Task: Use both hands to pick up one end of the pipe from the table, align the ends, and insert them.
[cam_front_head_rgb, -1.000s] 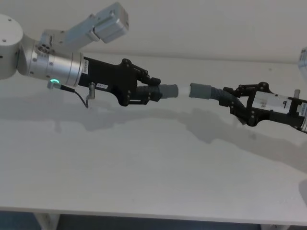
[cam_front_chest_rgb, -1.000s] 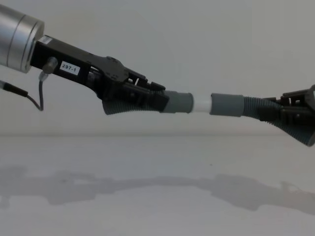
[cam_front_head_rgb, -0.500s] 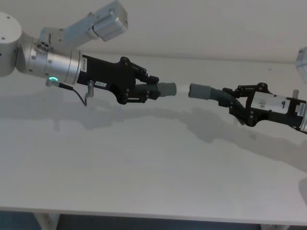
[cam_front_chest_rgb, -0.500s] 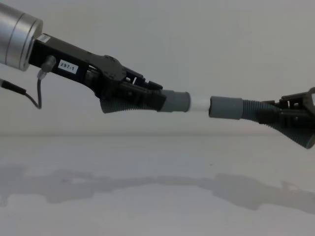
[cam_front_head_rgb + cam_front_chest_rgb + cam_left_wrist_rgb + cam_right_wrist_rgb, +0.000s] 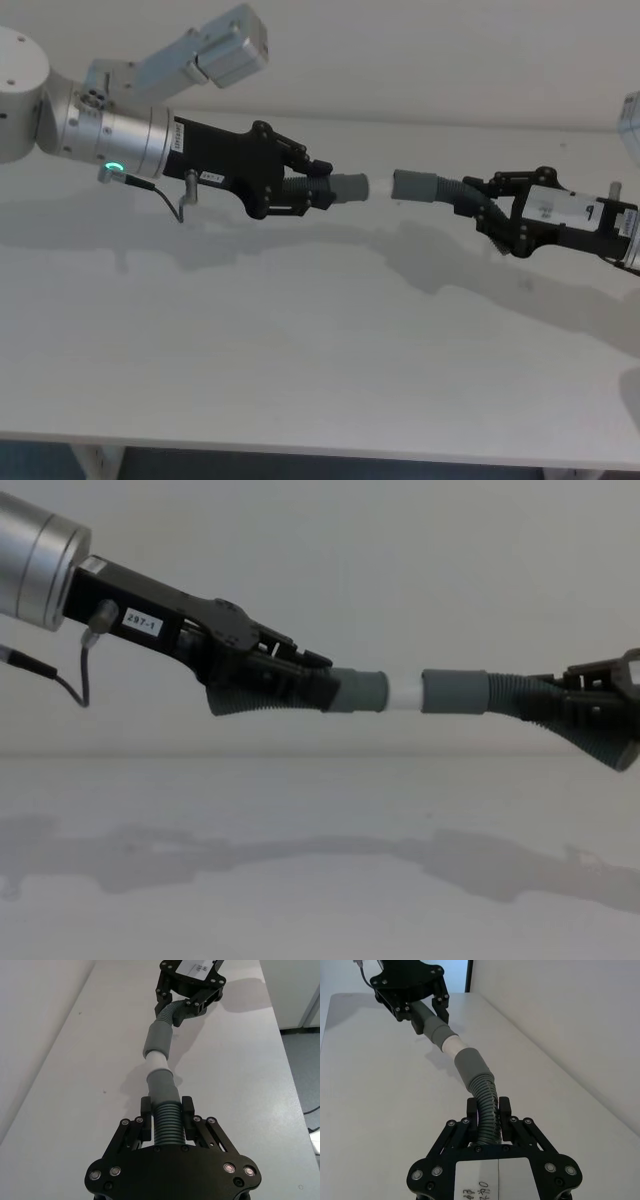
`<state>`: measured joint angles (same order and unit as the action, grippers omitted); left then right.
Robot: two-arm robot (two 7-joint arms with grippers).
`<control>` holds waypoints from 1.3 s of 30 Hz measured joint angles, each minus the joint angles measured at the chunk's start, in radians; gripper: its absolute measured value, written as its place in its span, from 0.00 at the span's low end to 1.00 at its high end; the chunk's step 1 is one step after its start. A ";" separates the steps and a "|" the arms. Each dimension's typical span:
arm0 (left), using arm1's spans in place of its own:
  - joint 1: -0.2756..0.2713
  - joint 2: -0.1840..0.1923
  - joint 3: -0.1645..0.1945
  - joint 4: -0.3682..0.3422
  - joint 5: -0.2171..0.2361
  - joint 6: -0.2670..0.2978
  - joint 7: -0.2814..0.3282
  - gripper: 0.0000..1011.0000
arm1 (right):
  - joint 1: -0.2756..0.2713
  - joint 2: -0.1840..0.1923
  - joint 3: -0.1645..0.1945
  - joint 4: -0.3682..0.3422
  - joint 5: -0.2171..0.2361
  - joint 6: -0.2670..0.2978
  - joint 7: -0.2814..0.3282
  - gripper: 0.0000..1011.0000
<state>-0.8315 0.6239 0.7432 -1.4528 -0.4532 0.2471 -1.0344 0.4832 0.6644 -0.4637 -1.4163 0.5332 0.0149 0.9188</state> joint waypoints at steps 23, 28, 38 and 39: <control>-0.005 -0.012 0.013 0.024 -0.019 -0.017 0.021 0.34 | 0.023 -0.007 -0.019 0.016 0.023 -0.007 0.009 0.25; -0.005 -0.013 0.013 0.026 -0.022 -0.020 0.026 0.34 | 0.026 -0.008 -0.022 0.019 0.025 -0.009 0.011 0.24; -0.005 -0.013 0.014 0.029 -0.025 -0.023 0.032 0.34 | 0.030 -0.009 -0.026 0.023 0.027 -0.011 0.013 0.24; -0.005 -0.013 0.014 0.029 -0.025 -0.023 0.033 0.34 | 0.030 -0.009 -0.026 0.023 0.027 -0.012 0.013 0.24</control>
<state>-0.8362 0.6104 0.7577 -1.4237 -0.4786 0.2240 -1.0017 0.5132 0.6556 -0.4900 -1.3933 0.5602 0.0033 0.9321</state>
